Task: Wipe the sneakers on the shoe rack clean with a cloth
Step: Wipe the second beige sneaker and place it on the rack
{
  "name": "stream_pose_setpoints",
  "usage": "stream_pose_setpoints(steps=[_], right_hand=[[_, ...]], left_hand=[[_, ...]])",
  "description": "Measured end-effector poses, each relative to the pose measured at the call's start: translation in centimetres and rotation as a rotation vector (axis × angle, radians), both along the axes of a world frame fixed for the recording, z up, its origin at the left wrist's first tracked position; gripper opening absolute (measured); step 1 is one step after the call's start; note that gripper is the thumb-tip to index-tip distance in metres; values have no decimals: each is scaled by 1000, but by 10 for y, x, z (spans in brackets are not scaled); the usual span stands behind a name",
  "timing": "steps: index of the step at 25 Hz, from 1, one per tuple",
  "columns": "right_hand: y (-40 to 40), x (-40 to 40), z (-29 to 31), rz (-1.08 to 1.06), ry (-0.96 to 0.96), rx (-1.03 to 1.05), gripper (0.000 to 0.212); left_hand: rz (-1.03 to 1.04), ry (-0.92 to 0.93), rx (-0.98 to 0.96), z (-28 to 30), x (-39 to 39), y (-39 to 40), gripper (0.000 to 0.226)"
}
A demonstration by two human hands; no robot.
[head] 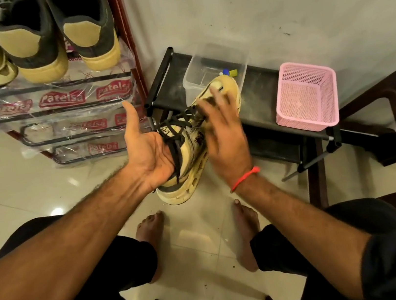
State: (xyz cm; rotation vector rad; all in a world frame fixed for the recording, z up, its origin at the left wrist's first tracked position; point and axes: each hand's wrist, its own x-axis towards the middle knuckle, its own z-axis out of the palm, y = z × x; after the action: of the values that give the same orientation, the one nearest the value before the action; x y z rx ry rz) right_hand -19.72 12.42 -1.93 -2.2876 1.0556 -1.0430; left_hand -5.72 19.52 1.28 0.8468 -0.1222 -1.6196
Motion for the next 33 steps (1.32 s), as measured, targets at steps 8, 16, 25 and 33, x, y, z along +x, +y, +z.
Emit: stream_pose_setpoints(steps=[8,16,25,33], right_hand=[[50,3,33,388,-242,216,54],[29,-47,35,-17,-796,727,33],[58,-68,54,-38,-1316,1034,37],[57,-55,56,25,-1088,980,32]], left_hand=[[4,-150,45,13,7,4,71],[-10,-340,120,45,-23,19,23],[-672,-1450,136,89,-48,46,81],[-77,-1170,32,59,-42,49,18]])
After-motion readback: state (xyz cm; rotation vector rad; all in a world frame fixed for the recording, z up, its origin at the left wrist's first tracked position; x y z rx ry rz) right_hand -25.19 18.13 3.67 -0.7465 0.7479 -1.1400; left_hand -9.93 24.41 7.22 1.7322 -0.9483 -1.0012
